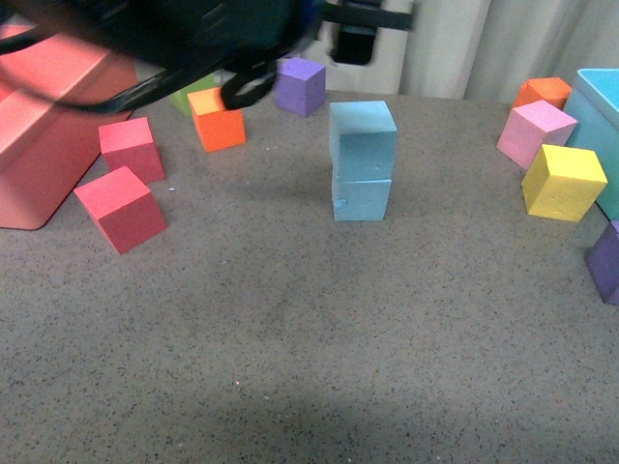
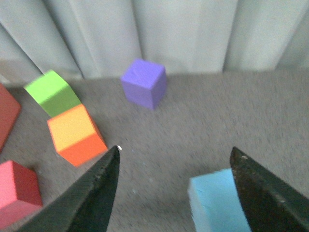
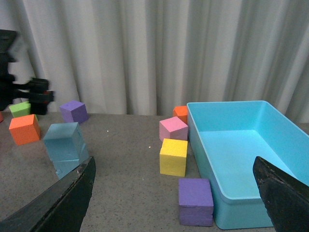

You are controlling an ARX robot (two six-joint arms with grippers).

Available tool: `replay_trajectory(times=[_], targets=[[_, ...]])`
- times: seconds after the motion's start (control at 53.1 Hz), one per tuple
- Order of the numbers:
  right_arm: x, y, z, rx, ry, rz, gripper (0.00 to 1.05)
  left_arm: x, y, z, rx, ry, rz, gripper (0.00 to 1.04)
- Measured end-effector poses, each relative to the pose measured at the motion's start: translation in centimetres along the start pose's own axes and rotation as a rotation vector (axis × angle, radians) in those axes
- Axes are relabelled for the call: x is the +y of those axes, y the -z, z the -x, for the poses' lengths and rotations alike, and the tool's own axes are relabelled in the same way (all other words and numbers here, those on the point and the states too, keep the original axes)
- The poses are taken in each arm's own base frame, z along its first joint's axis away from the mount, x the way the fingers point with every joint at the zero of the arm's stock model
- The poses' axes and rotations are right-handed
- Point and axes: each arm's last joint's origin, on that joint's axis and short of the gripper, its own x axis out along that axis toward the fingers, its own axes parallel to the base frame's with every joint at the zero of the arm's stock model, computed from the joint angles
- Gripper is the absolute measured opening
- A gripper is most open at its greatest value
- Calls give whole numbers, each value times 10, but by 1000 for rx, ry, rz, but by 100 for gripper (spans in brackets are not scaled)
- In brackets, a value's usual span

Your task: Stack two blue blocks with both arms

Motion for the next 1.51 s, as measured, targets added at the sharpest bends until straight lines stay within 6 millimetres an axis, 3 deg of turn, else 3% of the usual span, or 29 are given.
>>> replay_trajectory(times=[0.132, 0.169, 0.282, 0.414, 0.677, 1.223, 1.505], targets=[[0, 0, 0, 0, 0, 0, 95, 69, 1, 54, -272, -25, 100, 36], [0, 0, 0, 0, -2, 0, 95, 88, 7, 72, -279, -35, 98, 26], [0, 0, 0, 0, -3, 0, 95, 120, 39, 105, -237, -29, 74, 4], [0, 0, 0, 0, -2, 0, 95, 144, 52, 139, -224, -21, 65, 4], [0, 0, 0, 0, -3, 0, 95, 170, 63, 178, -223, -32, 64, 4], [0, 0, 0, 0, -2, 0, 95, 196, 75, 226, -226, -33, 66, 4], [0, 0, 0, 0, -3, 0, 95, 196, 73, 242, -244, -33, 66, 4]])
